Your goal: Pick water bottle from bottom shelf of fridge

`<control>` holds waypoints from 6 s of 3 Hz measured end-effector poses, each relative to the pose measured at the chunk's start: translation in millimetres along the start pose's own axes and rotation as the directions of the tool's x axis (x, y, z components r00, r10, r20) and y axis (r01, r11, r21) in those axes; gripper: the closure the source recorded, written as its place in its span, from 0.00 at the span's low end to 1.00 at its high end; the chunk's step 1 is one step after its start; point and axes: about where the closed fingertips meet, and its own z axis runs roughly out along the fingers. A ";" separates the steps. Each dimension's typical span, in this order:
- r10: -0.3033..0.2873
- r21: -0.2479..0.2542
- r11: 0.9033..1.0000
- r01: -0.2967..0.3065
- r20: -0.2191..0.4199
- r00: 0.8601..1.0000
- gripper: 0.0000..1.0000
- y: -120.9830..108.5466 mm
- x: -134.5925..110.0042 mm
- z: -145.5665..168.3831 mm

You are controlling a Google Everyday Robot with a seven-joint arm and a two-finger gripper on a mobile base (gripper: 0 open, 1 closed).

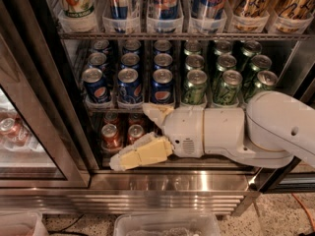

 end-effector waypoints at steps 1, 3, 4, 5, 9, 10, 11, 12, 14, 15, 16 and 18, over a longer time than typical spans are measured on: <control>-0.037 0.042 0.998 0.037 -0.004 0.999 0.00 -7.4 11.8 2.1; -0.107 0.224 0.970 0.092 0.056 0.993 0.00 -46.8 106.9 -27.2; -0.170 0.343 0.931 0.127 0.099 0.980 0.00 -52.7 141.5 -59.2; -0.224 0.458 0.877 0.143 0.127 0.966 0.00 -54.7 166.1 -88.6; -0.327 0.638 0.755 0.151 0.167 0.930 0.00 -85.1 159.9 -111.0; -0.349 0.674 0.723 0.149 0.172 0.921 0.00 -94.7 163.1 -111.9; -0.313 0.640 0.752 0.156 0.138 0.940 0.00 -98.8 181.7 -90.0; -0.313 0.640 0.752 0.156 0.138 0.940 0.00 -98.8 181.7 -90.0; -0.271 0.703 0.710 0.026 0.239 0.933 0.00 -119.7 200.0 -87.0; -0.296 0.732 0.681 0.013 0.258 0.920 0.00 -128.3 216.5 -75.8; -0.296 0.732 0.681 0.013 0.258 0.920 0.00 -128.3 216.5 -75.8; -0.306 0.772 0.635 -0.036 0.294 0.906 0.00 -146.6 227.7 -76.7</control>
Offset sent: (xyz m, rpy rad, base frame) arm 0.0331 -0.0632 -0.1254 -0.0638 -0.2715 -0.2385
